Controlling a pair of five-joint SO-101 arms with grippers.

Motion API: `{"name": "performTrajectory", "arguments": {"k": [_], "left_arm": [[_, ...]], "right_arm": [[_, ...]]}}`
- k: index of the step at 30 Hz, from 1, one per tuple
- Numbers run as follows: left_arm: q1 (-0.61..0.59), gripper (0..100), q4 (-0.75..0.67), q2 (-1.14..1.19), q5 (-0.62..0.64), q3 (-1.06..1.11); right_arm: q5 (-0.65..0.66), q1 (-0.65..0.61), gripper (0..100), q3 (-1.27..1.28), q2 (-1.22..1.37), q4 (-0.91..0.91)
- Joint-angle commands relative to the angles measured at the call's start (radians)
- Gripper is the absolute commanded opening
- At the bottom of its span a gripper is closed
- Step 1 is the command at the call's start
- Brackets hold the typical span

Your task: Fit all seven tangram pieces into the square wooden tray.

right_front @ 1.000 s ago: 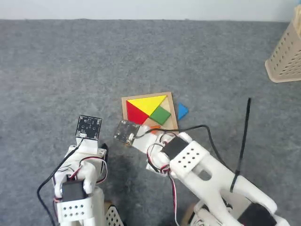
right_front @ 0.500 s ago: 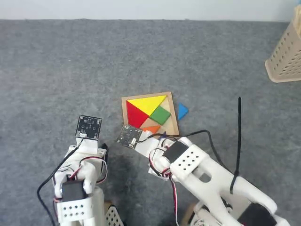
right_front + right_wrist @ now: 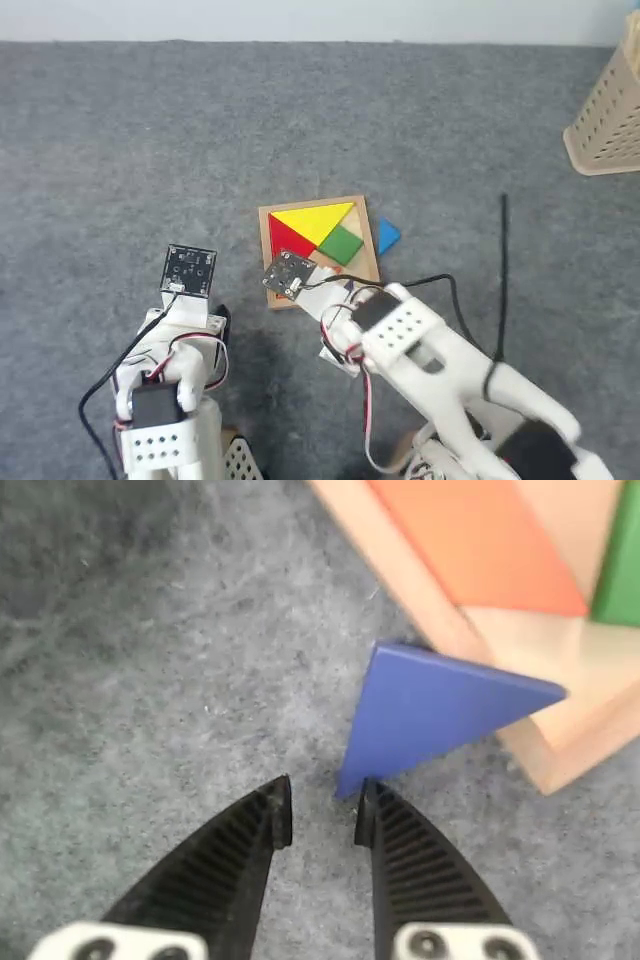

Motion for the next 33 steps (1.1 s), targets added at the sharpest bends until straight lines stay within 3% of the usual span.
{"name": "performTrajectory", "arguments": {"k": [1, 8, 15, 23, 33], "left_arm": [[0.002, 17, 0.005, -0.006, -0.005, -0.012], [0.002, 17, 0.005, -0.006, -0.005, -0.012], [0.002, 17, 0.005, -0.006, -0.005, -0.012], [0.002, 17, 0.005, -0.006, -0.005, -0.012], [0.002, 17, 0.005, -0.006, -0.005, -0.012]], "right_arm": [[-0.008, 0.021, 12.0, -0.117, 0.094, -0.005], [-0.008, 0.030, 11.7, -0.184, 0.226, -0.007], [-0.008, 0.170, 11.6, -0.253, 0.286, -0.008], [-0.002, 0.231, 11.6, -0.351, 0.331, -0.002], [-0.011, 0.309, 11.6, -0.374, 0.219, 0.071]]}}
